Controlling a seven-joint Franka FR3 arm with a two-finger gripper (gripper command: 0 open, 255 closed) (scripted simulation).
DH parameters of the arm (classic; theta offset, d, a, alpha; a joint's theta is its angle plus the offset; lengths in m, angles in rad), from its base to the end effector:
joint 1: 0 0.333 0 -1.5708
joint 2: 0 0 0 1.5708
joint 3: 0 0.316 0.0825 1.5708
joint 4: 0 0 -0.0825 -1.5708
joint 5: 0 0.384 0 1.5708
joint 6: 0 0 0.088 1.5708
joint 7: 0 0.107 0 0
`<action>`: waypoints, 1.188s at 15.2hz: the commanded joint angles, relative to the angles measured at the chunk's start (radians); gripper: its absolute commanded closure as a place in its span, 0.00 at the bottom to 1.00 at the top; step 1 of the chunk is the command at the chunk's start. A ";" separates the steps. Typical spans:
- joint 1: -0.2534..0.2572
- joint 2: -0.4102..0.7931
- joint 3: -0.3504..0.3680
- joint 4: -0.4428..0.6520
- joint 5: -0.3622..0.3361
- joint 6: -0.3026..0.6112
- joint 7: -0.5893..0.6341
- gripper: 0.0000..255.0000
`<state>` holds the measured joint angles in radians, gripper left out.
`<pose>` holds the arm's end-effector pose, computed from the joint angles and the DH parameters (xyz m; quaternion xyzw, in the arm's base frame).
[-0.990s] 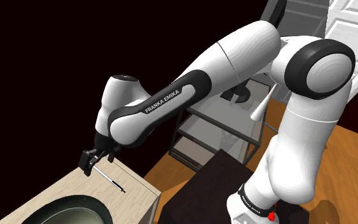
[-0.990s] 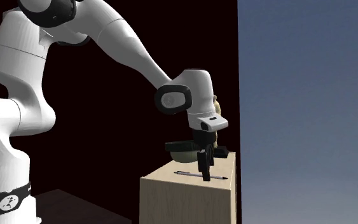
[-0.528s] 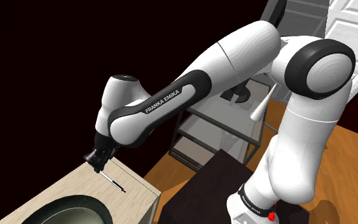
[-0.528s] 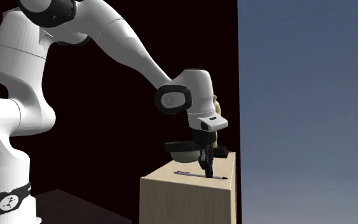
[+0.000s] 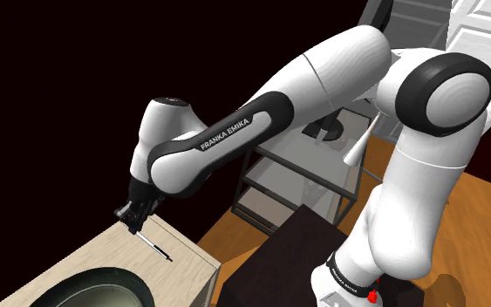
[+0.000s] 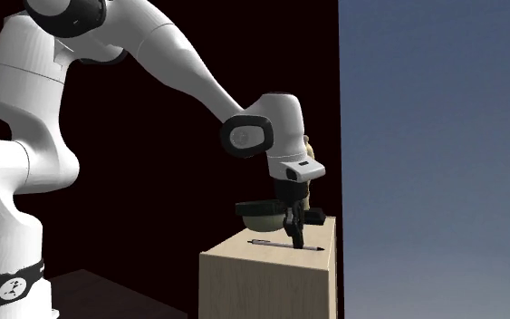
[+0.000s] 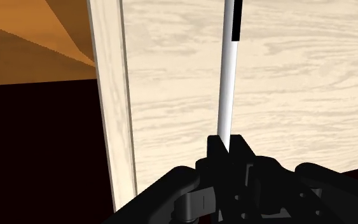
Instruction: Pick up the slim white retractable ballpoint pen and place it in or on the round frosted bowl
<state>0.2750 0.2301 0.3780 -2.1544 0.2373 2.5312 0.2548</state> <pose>0.4636 0.3467 0.3152 -0.9853 -0.0979 -0.0182 0.1388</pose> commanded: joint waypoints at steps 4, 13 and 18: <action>-0.005 -0.046 0.003 0.016 0.007 -0.060 0.006 1.00; -0.013 -0.117 0.003 0.061 0.015 -0.173 0.019 1.00; -0.017 -0.149 0.002 0.093 0.017 -0.236 0.028 1.00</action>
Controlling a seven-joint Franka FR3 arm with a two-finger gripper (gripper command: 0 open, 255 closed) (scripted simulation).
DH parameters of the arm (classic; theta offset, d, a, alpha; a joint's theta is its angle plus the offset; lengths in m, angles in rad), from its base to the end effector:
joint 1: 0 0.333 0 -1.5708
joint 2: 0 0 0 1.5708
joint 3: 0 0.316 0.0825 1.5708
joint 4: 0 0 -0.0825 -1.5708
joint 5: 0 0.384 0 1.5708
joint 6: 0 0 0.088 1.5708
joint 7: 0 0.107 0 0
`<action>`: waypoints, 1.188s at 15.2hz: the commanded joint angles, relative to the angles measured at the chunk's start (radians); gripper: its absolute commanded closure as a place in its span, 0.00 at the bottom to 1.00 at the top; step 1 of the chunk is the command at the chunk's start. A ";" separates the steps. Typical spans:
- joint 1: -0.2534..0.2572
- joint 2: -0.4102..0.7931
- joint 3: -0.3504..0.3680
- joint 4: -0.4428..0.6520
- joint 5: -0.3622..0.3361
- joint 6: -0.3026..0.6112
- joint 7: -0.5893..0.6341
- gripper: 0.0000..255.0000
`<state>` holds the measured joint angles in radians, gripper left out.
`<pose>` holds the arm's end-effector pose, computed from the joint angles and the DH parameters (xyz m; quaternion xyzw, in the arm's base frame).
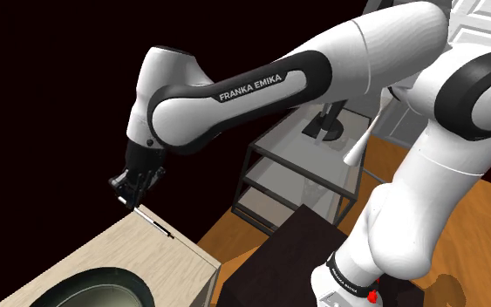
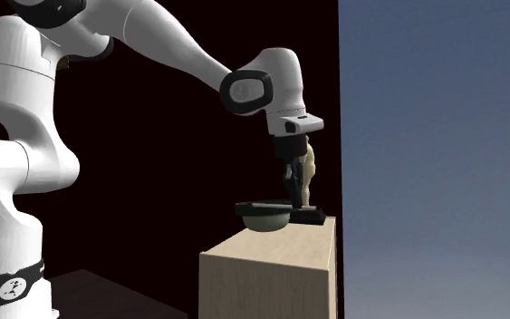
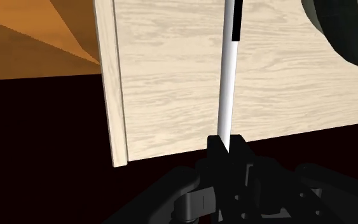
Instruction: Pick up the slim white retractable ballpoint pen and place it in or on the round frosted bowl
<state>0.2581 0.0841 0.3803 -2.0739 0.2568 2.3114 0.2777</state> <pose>0.4625 0.3456 0.4087 -0.9853 -0.0979 -0.0183 0.1388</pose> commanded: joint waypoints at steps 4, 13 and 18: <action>-0.003 -0.026 -0.001 0.043 -0.001 -0.067 0.012 1.00; 0.005 -0.061 0.006 0.109 -0.007 -0.161 0.053 1.00; 0.066 -0.055 0.063 0.124 -0.036 -0.143 0.183 1.00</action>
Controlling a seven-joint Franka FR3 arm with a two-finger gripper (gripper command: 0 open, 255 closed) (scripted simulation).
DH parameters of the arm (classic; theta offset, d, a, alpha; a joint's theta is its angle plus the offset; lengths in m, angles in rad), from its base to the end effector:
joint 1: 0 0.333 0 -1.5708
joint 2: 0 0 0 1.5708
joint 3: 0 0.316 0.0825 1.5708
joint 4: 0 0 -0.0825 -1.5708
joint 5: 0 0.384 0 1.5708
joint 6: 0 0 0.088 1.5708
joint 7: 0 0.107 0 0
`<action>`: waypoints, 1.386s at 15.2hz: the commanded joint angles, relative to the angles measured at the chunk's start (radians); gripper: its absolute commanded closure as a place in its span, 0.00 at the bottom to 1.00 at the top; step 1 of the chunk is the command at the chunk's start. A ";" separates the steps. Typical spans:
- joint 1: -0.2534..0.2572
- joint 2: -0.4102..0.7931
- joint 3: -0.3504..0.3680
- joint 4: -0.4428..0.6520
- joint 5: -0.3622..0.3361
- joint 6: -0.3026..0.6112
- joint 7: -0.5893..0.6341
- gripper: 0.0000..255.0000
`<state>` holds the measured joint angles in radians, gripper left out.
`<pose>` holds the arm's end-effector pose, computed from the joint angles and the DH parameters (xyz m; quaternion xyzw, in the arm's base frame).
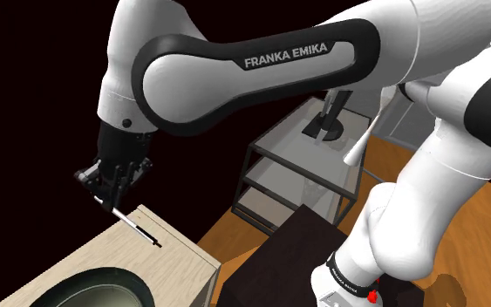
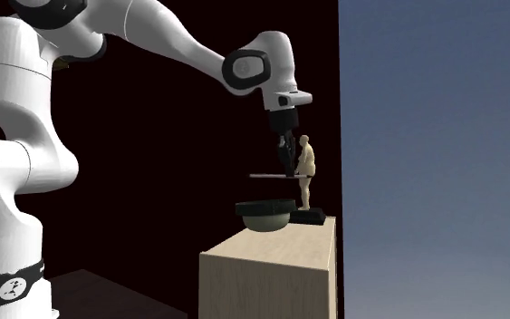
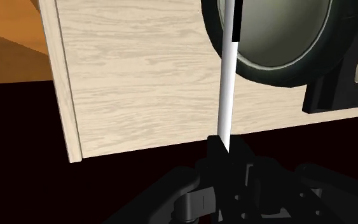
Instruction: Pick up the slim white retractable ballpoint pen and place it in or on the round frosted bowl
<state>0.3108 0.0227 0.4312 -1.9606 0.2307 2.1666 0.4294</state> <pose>0.4229 0.3979 0.4817 -0.9853 -0.0986 -0.0181 0.1386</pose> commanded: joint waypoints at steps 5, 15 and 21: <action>0.077 0.040 0.067 0.055 -0.059 0.011 0.172 1.00; 0.146 0.110 0.108 0.072 -0.130 0.074 0.303 1.00; 0.151 0.139 0.106 0.021 -0.143 0.149 0.304 1.00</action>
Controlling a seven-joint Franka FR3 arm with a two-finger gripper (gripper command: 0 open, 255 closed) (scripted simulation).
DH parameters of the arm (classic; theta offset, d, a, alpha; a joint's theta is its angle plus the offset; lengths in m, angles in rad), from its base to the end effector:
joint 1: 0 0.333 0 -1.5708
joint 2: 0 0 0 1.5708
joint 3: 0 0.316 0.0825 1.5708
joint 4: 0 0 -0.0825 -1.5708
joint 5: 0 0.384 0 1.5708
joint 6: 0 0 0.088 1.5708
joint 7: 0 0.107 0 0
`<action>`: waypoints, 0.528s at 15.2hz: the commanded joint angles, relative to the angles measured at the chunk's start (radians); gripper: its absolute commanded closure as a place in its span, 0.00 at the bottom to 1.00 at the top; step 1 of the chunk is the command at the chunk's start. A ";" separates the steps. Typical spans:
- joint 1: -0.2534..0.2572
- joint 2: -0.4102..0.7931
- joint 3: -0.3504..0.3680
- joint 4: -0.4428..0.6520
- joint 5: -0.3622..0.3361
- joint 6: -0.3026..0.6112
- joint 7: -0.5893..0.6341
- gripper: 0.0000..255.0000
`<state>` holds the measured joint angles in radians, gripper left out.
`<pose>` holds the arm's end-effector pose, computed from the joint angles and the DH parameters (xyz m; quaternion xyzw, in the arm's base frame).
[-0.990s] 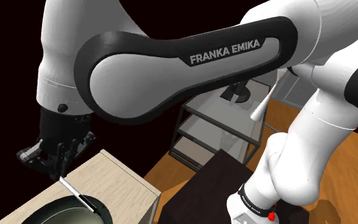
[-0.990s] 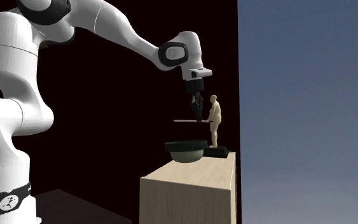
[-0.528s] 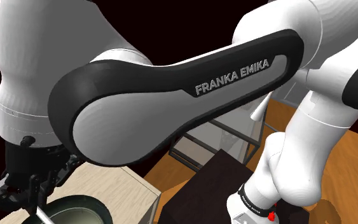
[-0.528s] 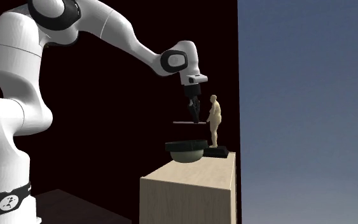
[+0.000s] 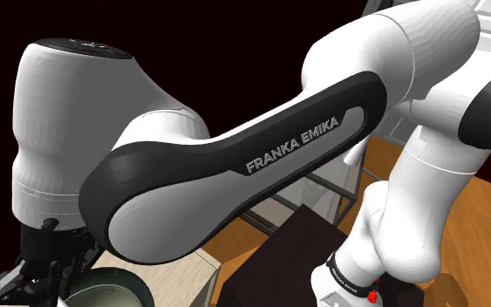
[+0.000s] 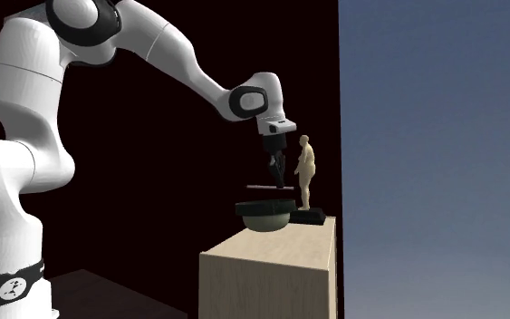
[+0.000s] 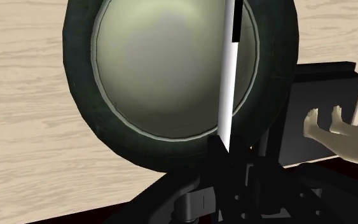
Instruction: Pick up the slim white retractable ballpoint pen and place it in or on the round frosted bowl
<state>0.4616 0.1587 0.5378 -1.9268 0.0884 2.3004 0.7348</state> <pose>0.3402 0.5098 0.4424 -0.9853 -0.0980 -0.0179 0.1385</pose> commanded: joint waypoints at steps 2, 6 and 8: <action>0.002 0.014 -0.002 -0.027 -0.006 0.040 -0.001 1.00; 0.006 0.037 -0.004 -0.053 -0.017 0.086 0.002 1.00; 0.006 0.037 -0.004 -0.053 -0.017 0.086 0.002 1.00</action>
<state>0.4673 0.1947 0.5333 -1.9776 0.0716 2.3833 0.7364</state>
